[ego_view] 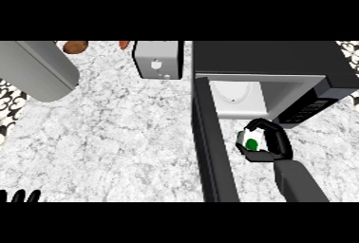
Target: Pick up the milk, place it into the microwave and close the microwave
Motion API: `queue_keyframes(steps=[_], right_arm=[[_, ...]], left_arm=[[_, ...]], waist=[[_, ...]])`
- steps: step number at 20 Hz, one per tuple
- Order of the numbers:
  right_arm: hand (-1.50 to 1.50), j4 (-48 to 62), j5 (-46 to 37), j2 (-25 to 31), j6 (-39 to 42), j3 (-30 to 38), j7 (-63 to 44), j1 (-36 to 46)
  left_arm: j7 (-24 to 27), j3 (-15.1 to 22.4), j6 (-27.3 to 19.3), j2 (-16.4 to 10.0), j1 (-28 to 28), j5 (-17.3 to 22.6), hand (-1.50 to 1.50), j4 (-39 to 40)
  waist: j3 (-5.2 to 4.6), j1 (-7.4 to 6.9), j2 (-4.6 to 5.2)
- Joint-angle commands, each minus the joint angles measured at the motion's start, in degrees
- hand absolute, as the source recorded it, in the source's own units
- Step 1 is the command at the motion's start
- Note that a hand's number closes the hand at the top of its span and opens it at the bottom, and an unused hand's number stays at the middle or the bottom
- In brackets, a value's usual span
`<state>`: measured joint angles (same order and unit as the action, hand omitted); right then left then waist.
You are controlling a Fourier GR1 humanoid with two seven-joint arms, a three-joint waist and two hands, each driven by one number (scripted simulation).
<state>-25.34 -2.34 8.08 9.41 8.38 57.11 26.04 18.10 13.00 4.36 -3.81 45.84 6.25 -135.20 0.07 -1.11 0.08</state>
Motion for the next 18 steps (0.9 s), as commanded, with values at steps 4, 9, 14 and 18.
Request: queue_keyframes(steps=[4, 9, 14, 18], right_arm=[[1.50, -6.58, 1.00, -2.64, 3.06, -1.62, 1.01, 0.04], [1.50, -12.67, 5.31, 7.40, 9.08, 1.58, 1.57, -9.39], [1.50, -20.59, 8.88, 7.94, 13.82, 0.17, -2.18, -13.63], [1.50, -28.98, 12.27, 8.61, 15.67, -0.92, -7.40, -16.86]], left_arm=[[-1.09, -0.63, 0.29, -0.65, -0.09, 0.27, -1.50, -0.12], [-0.41, -2.20, 1.47, -1.15, 3.41, 3.48, -1.50, -2.81], [3.09, -3.60, 2.75, -1.01, 1.85, 3.22, -1.50, 2.30], [1.66, -3.97, 2.78, -1.13, 4.75, 4.98, -1.50, -1.22]], waist=[[-0.08, 0.78, -0.28], [-0.12, 1.43, -0.52], [-0.19, 1.49, -0.64], [-0.18, 1.48, -0.64]])
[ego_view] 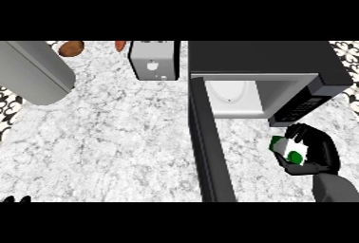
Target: Pick up the milk, place it into the microwave and close the microwave
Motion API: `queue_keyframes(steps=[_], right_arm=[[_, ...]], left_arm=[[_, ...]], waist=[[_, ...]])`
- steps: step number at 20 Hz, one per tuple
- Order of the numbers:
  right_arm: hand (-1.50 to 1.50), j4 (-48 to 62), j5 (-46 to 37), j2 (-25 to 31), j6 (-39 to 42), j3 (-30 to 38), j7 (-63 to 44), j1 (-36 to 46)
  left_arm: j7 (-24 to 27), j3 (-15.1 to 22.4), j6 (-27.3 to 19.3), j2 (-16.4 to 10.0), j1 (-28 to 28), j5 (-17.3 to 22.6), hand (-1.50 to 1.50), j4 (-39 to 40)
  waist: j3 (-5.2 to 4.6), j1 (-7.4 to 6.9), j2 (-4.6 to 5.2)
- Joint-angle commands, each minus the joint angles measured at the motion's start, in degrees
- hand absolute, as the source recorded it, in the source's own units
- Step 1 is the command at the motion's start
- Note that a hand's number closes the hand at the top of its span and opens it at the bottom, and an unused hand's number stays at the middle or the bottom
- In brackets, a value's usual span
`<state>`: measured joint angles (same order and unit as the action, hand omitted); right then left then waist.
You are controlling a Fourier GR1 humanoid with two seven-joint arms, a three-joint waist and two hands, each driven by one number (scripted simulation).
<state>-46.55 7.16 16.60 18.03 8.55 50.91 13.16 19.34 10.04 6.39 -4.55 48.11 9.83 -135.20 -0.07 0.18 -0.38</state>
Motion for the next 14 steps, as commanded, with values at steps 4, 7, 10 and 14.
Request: queue_keyframes(steps=[4, 7, 10, 14], right_arm=[[1.50, -20.95, 2.50, -2.35, -0.70, -3.42, -9.08, -6.46], [1.50, -25.89, -0.99, -3.26, -7.32, -5.00, -13.51, -4.49], [1.50, -20.66, -3.36, -4.50, -10.20, -5.24, -16.04, 1.38], [1.50, -19.38, -4.91, -4.74, -12.71, -5.15, -21.06, 6.58]], left_arm=[[1.99, -2.31, 2.44, -0.86, 4.39, 2.33, -1.50, -0.81], [-2.96, -5.07, 1.51, -1.92, 0.76, 4.99, -1.50, -2.28], [-0.01, -3.82, 3.51, -1.06, 3.37, 4.25, -1.50, -1.69], [1.37, -6.25, 3.83, -0.34, -1.95, 4.31, -1.50, 4.49]], waist=[[-0.02, -0.09, -0.05], [0.01, -0.19, 0.15], [0.06, -1.13, 0.27], [0.05, -1.01, 0.36]])
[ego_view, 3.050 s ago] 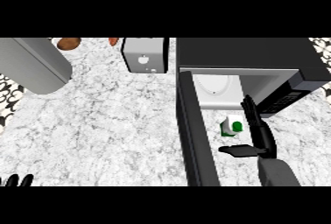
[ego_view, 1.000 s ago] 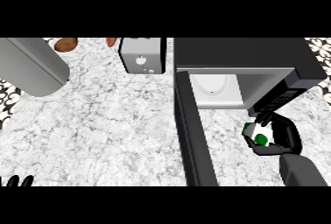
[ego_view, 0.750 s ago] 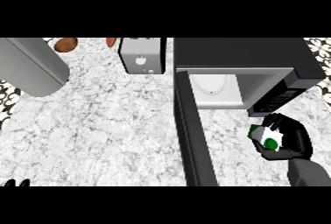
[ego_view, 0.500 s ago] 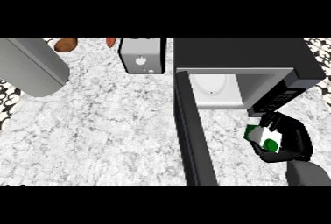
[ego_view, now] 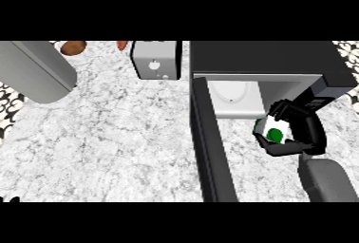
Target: Pick up the milk, place it into the microwave and close the microwave
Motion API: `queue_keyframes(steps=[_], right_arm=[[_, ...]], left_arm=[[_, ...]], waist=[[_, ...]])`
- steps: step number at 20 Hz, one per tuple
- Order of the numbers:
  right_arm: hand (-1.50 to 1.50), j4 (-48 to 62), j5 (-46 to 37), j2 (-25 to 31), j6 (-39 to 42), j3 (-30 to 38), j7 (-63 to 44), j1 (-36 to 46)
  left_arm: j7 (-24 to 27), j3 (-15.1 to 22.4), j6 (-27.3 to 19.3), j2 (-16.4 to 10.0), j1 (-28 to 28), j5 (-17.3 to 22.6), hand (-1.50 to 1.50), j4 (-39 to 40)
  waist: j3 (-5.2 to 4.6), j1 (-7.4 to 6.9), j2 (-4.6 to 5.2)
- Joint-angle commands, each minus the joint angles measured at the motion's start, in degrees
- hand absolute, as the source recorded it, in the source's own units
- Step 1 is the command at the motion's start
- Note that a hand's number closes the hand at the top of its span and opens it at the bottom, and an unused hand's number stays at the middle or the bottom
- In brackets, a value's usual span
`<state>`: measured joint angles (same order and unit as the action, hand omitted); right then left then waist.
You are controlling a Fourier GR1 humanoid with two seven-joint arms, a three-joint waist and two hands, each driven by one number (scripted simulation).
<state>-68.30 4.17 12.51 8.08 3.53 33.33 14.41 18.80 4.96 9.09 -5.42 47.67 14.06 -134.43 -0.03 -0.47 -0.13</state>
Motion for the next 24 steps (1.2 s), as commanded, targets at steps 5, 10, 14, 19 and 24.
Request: queue_keyframes(steps=[5, 10, 14, 19, 24], right_arm=[[1.50, 10.41, -3.22, -3.33, -5.19, 0.10, -4.70, 13.79], [1.50, 20.44, -5.03, -3.24, -7.17, 1.18, -3.30, 21.22], [1.50, 24.01, -5.33, -2.42, -7.54, 1.93, -1.89, 24.22], [1.50, 24.83, -6.75, -1.24, -10.60, 2.17, -0.40, 27.00], [1.50, 25.20, -8.87, 0.09, -14.51, 1.64, 1.63, 26.17]], left_arm=[[1.22, -2.71, 2.43, -0.08, -0.73, 1.49, -1.50, 2.98], [-0.35, -2.35, 2.19, -0.20, -2.11, 1.28, -1.50, 2.11], [1.03, -3.28, 4.35, -1.32, -2.28, 2.03, -1.50, 4.03], [0.08, -2.00, 3.70, -0.90, -5.26, 0.76, -1.50, 5.25], [-1.89, 0.05, 2.77, -0.24, -7.22, 0.40, -1.50, 4.70]], waist=[[0.04, -0.59, 0.20], [0.06, -1.52, 0.53], [0.07, -2.99, 0.84], [0.06, -3.36, 1.12], [0.04, -4.54, 1.76]])
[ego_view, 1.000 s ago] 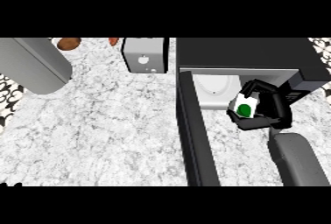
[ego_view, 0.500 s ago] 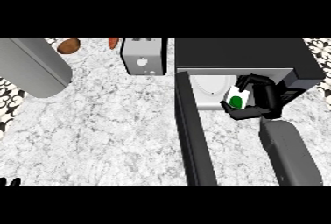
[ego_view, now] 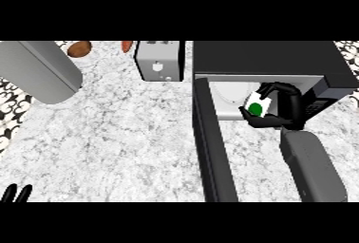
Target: Pick up the milk, place it into the microwave and close the microwave
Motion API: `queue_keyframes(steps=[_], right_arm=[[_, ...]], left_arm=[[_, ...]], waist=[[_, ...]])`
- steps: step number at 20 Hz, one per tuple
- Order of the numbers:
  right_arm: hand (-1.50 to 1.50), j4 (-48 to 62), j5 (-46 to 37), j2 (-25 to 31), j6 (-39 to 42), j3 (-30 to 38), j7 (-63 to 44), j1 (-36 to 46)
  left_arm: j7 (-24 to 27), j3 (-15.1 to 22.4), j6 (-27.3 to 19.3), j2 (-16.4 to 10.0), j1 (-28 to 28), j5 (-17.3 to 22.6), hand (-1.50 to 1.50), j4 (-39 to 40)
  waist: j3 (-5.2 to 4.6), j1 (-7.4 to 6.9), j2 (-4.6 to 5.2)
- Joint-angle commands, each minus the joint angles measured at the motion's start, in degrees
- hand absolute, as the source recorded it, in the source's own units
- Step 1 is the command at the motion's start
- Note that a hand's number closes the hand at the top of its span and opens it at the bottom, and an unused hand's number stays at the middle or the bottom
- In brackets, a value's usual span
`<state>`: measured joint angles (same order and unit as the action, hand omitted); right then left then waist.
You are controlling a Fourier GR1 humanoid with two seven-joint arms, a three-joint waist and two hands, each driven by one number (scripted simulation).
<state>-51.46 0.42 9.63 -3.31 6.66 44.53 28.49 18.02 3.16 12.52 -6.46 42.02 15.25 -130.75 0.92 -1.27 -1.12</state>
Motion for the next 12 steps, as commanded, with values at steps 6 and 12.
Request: queue_keyframes(steps=[6, 12], right_arm=[[1.50, 8.15, -6.19, 2.97, -8.80, -1.40, -8.07, 10.57], [1.50, 6.47, -1.30, 2.31, -15.28, 4.29, -4.16, 6.95]], left_arm=[[-0.35, 0.56, 0.89, -0.89, -3.05, -0.66, -1.50, 0.84], [-1.34, 0.79, 0.45, -1.15, -3.35, -1.66, -1.50, 0.67]], waist=[[-1.03, -6.33, 3.19], [-1.07, -7.80, 3.67]])
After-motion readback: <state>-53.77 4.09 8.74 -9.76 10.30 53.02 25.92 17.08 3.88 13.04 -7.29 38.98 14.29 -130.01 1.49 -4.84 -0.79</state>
